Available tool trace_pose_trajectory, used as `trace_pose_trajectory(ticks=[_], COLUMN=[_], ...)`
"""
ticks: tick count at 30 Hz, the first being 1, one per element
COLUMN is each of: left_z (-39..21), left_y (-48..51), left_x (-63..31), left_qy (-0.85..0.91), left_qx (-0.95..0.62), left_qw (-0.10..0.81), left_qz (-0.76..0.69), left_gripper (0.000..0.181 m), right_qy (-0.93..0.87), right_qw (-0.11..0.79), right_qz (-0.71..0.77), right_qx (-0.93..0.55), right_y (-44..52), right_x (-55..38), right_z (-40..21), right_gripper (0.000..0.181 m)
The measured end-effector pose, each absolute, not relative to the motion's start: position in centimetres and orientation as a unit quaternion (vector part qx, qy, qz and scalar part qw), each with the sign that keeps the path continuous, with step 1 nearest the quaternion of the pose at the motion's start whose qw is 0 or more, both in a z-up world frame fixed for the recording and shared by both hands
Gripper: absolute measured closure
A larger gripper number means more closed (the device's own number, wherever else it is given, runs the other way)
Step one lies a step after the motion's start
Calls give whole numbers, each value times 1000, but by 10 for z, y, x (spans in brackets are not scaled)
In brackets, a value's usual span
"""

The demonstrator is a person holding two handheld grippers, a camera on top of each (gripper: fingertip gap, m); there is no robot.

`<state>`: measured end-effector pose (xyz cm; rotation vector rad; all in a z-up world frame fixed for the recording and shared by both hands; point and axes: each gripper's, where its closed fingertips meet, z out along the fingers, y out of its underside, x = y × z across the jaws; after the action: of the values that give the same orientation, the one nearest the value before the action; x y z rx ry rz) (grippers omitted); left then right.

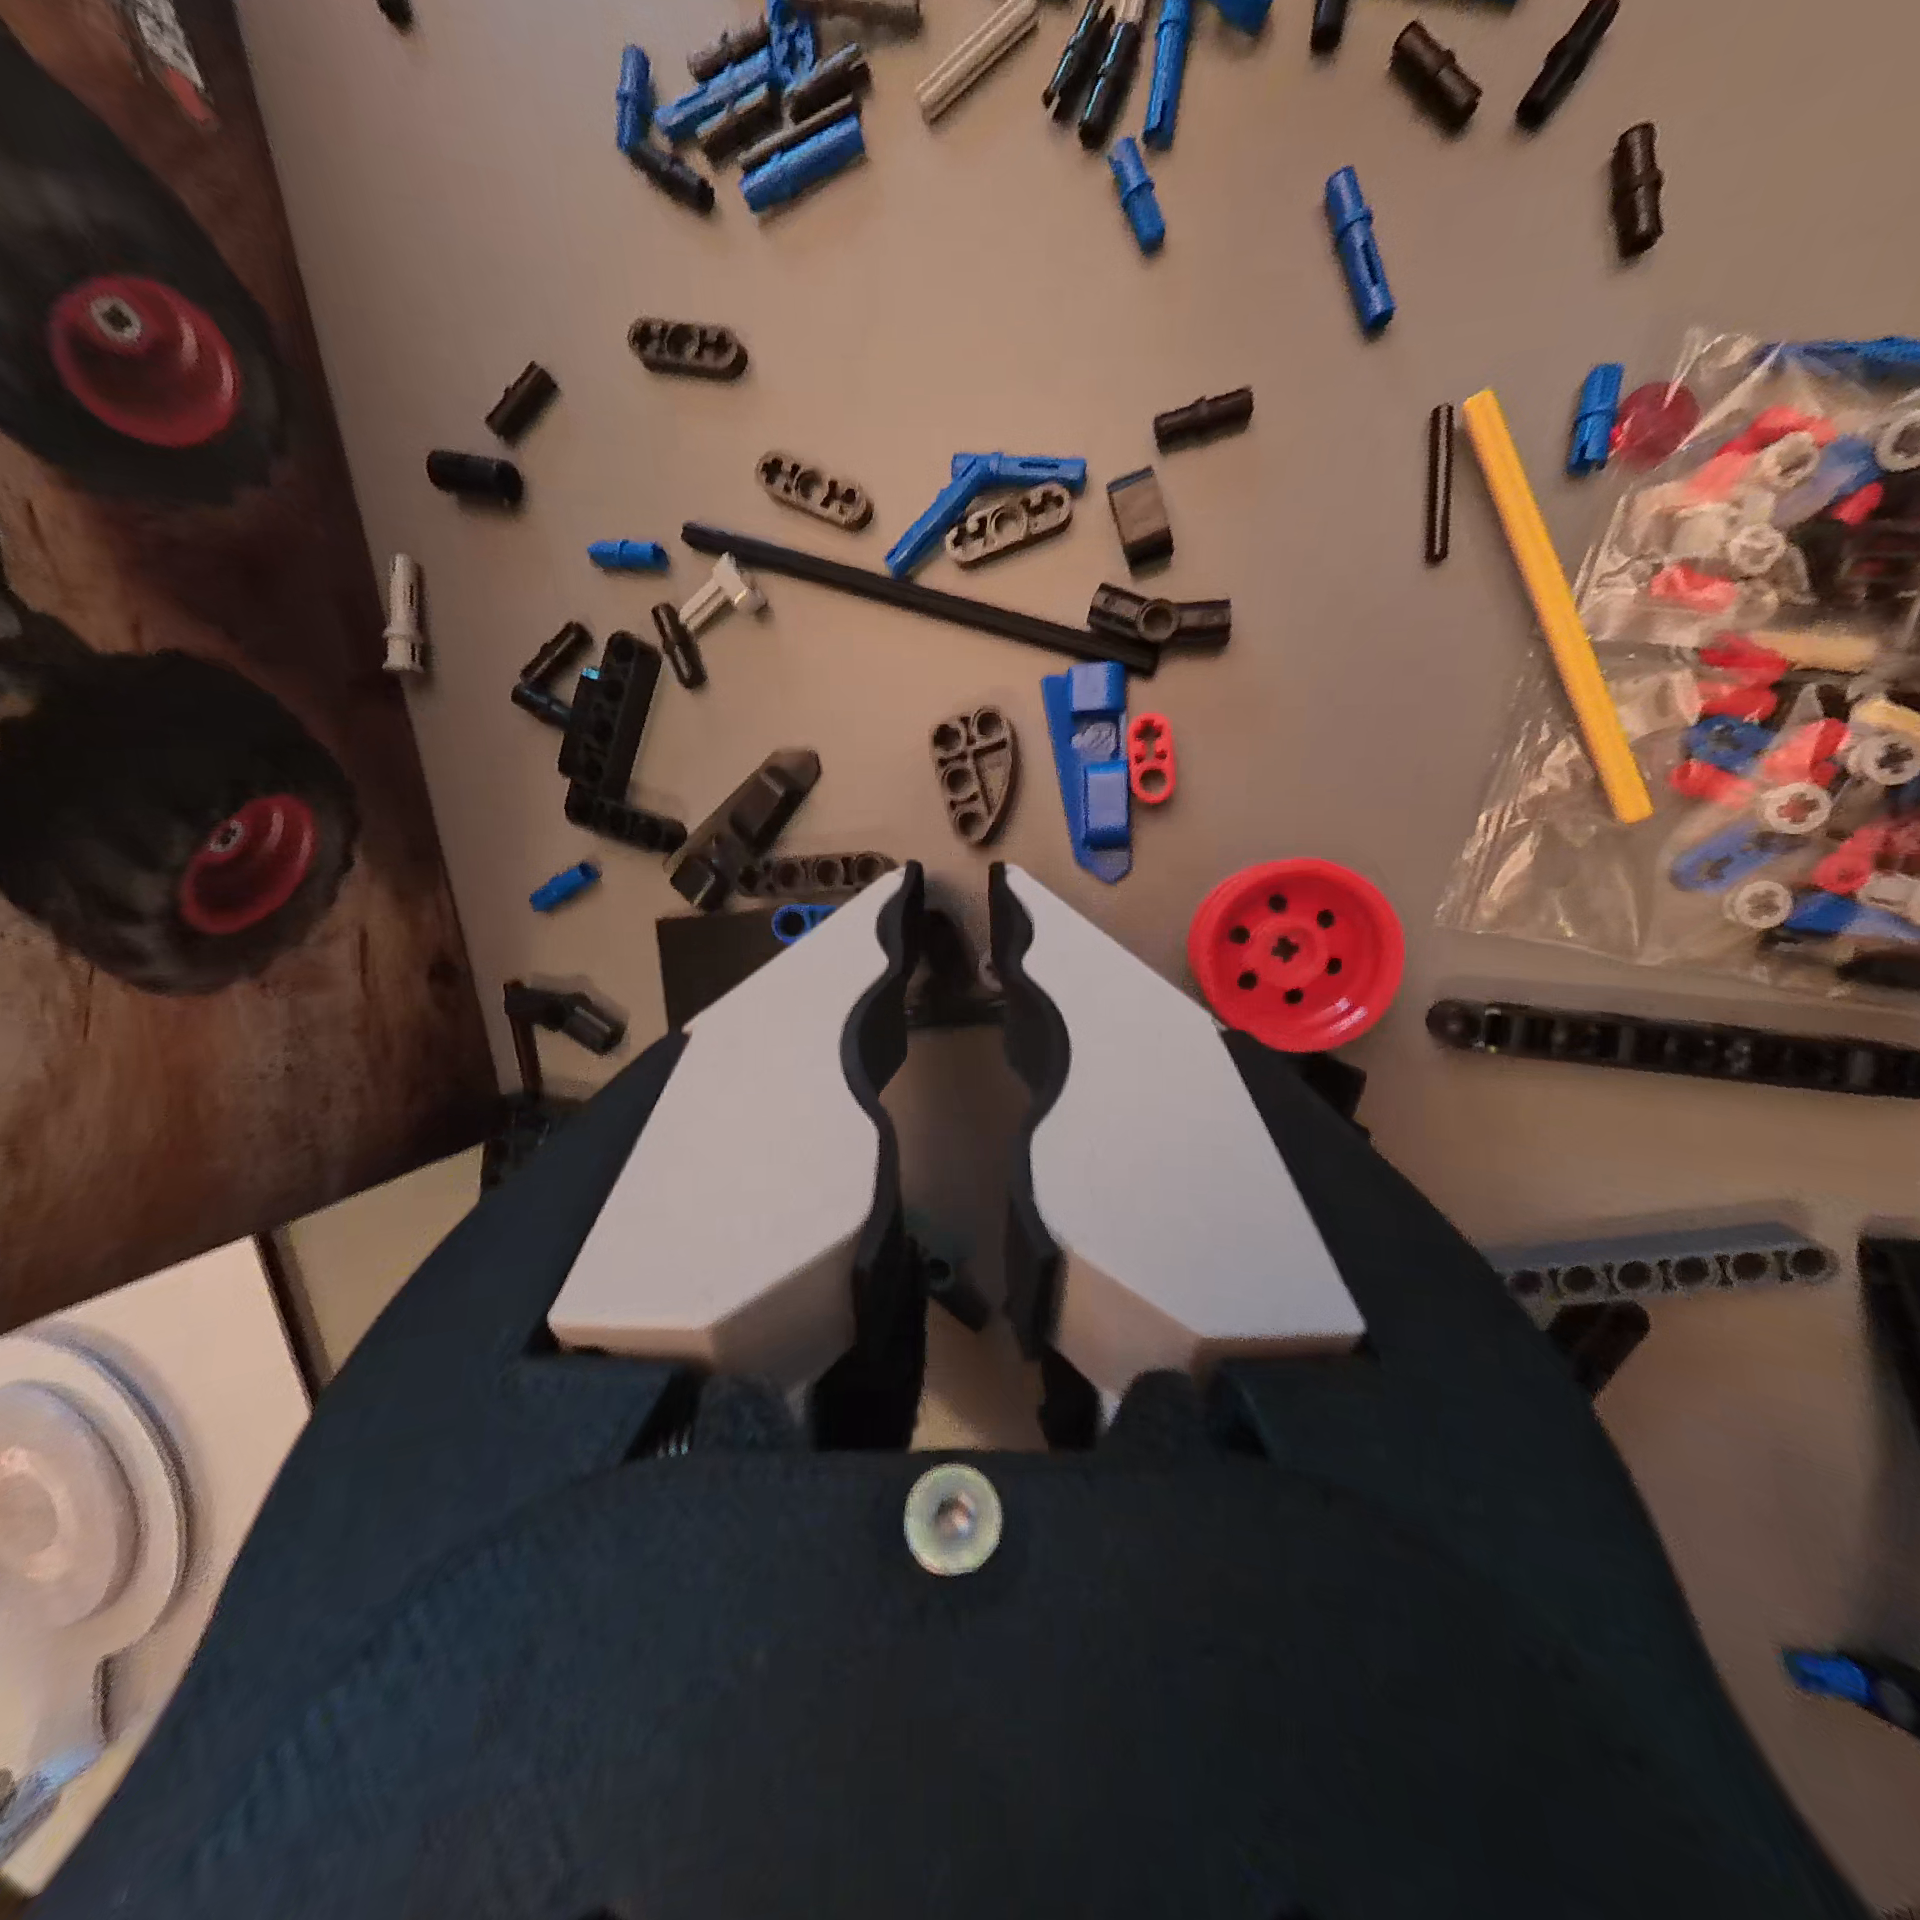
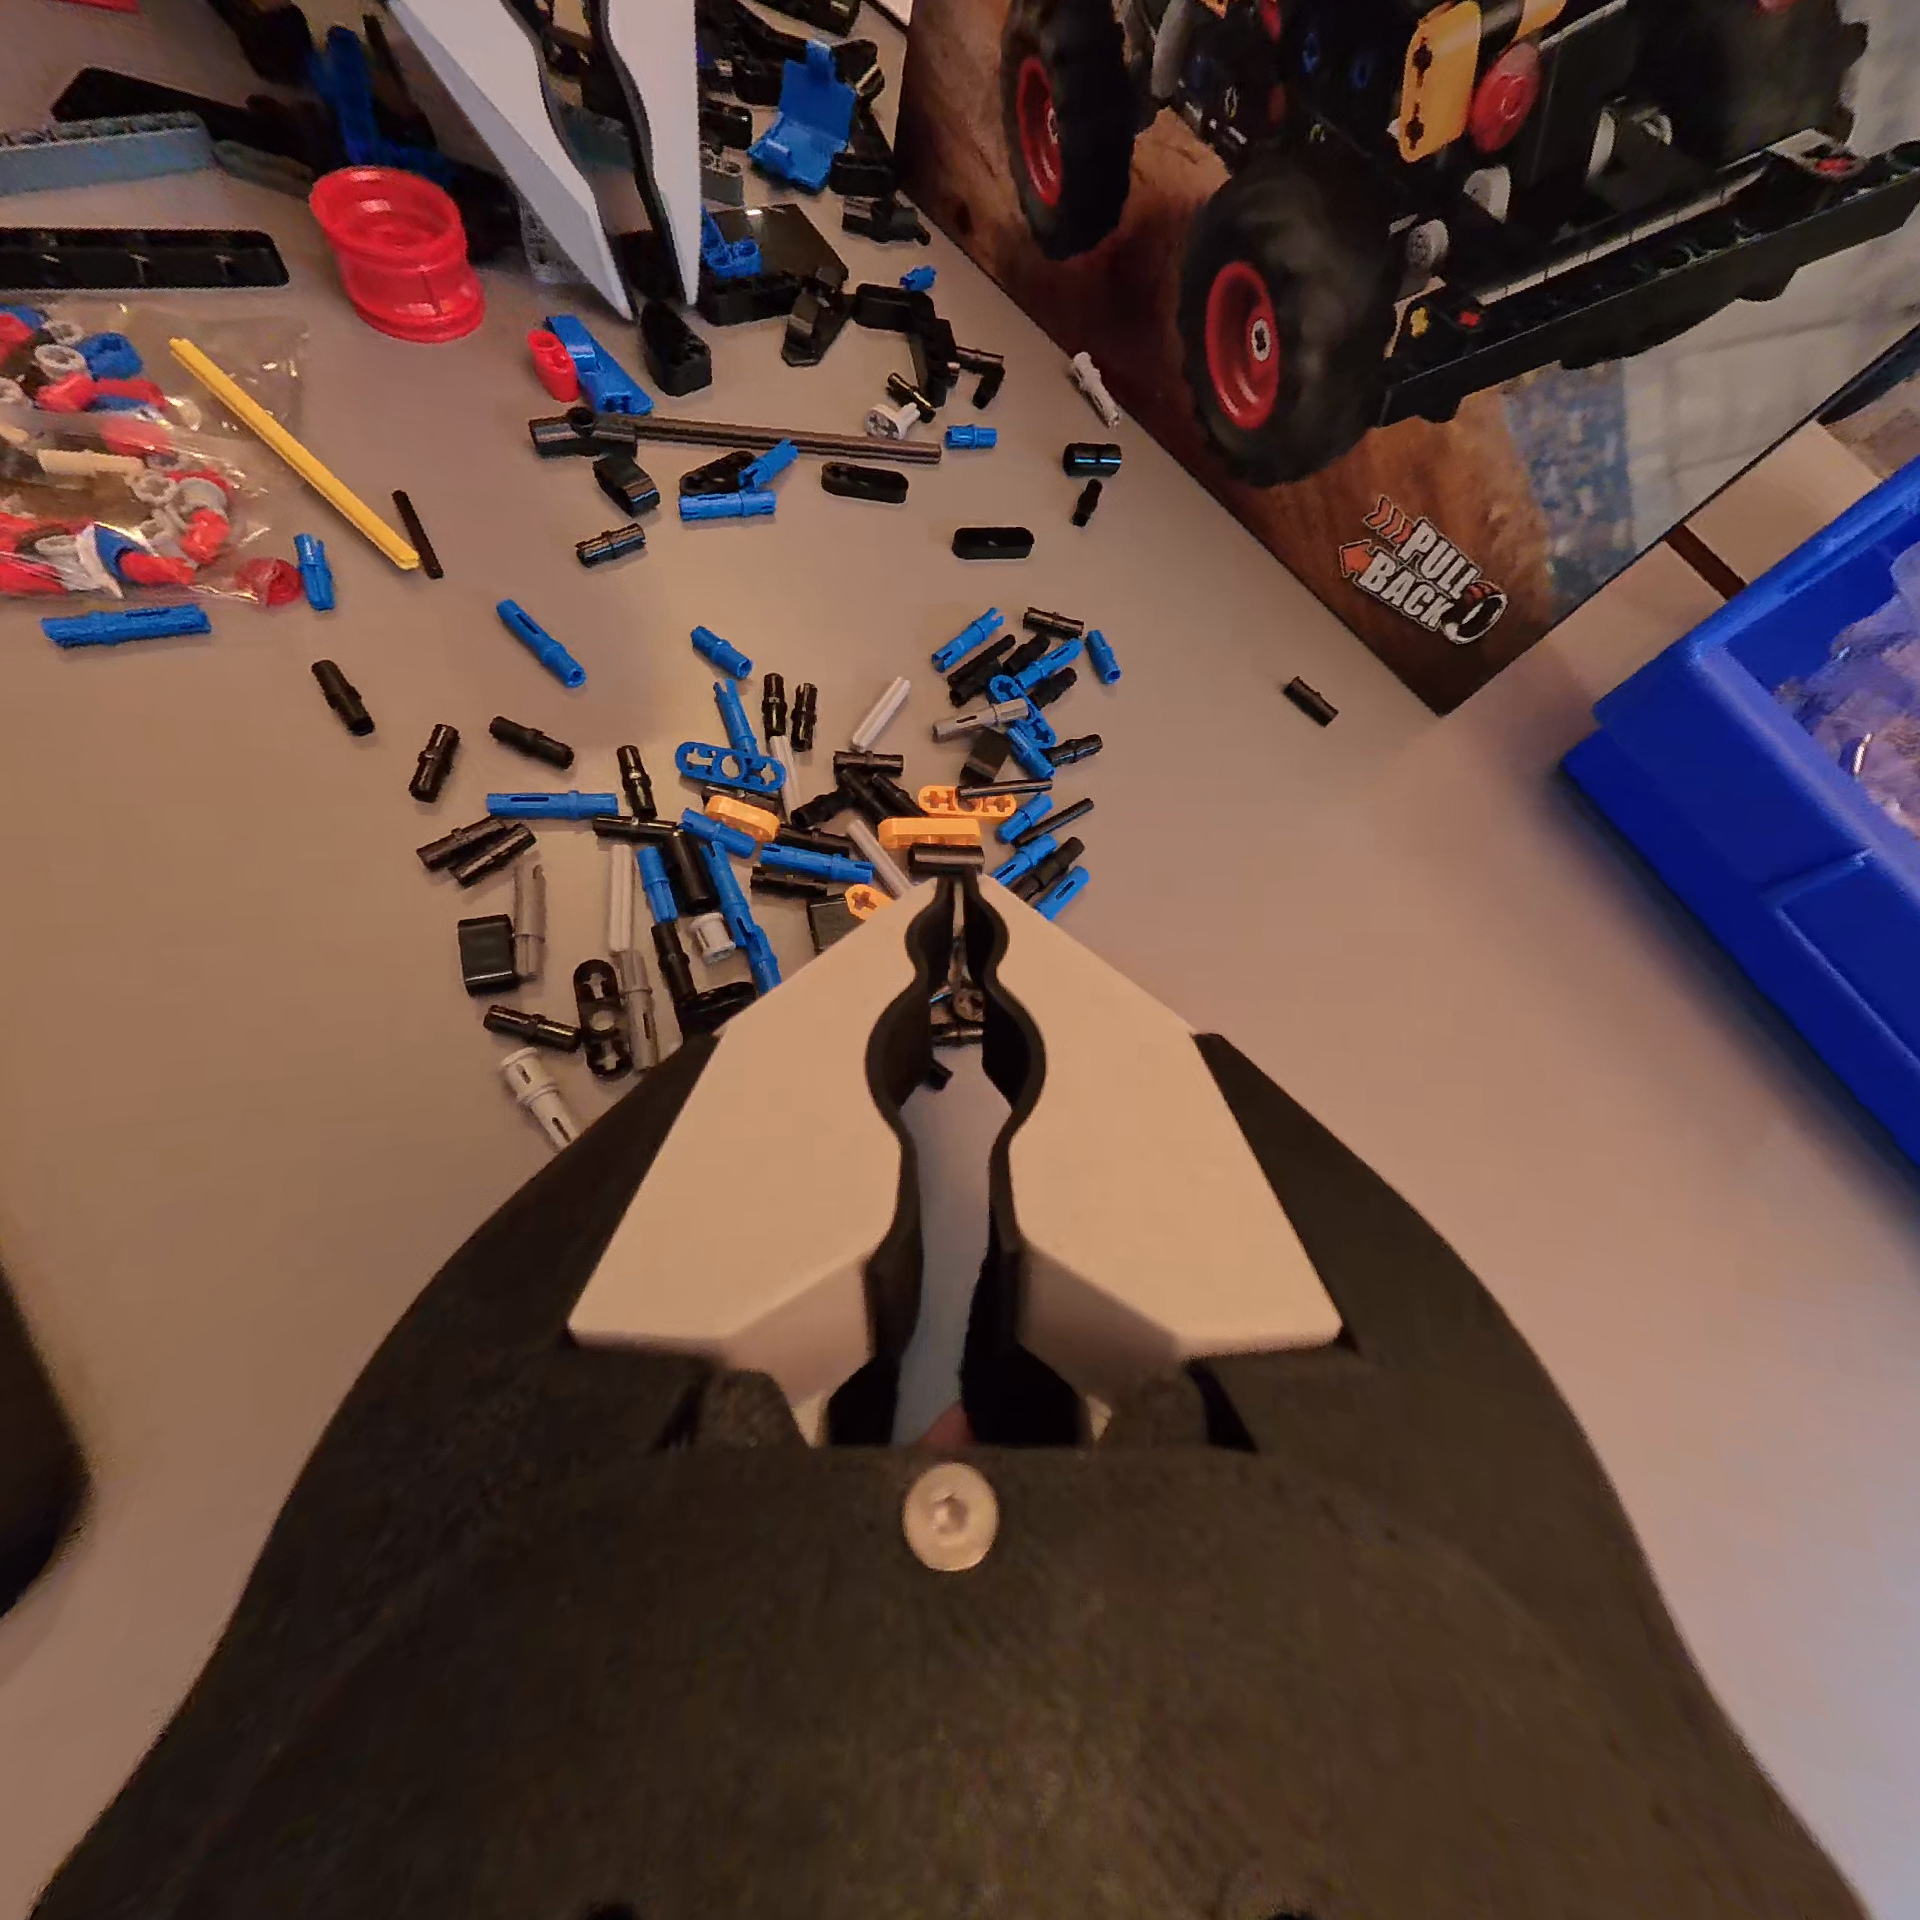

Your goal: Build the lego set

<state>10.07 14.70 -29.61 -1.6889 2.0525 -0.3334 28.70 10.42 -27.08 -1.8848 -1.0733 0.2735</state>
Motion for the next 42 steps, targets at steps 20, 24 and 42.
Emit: trace_pose_trajectory(ticks=[20,24,42], left_z=[-291,-291,-287], left_y=[180,177,216], left_x=[70,51,46], left_qy=[695,693,658], left_qx=[-673,-682,-699], left_qw=[228,208,272], left_qz=[-113,-106,-65], left_gripper=[166,167,160], right_qy=[-429,-430,-421], right_qw=[467,466,472], right_qz=[101,99,93], right_qx=[-766,-767,-769], right_y=[107,107,111], right_x=[290,291,294], right_z=[-268,-269,-268], right_gripper=[181,181,180])
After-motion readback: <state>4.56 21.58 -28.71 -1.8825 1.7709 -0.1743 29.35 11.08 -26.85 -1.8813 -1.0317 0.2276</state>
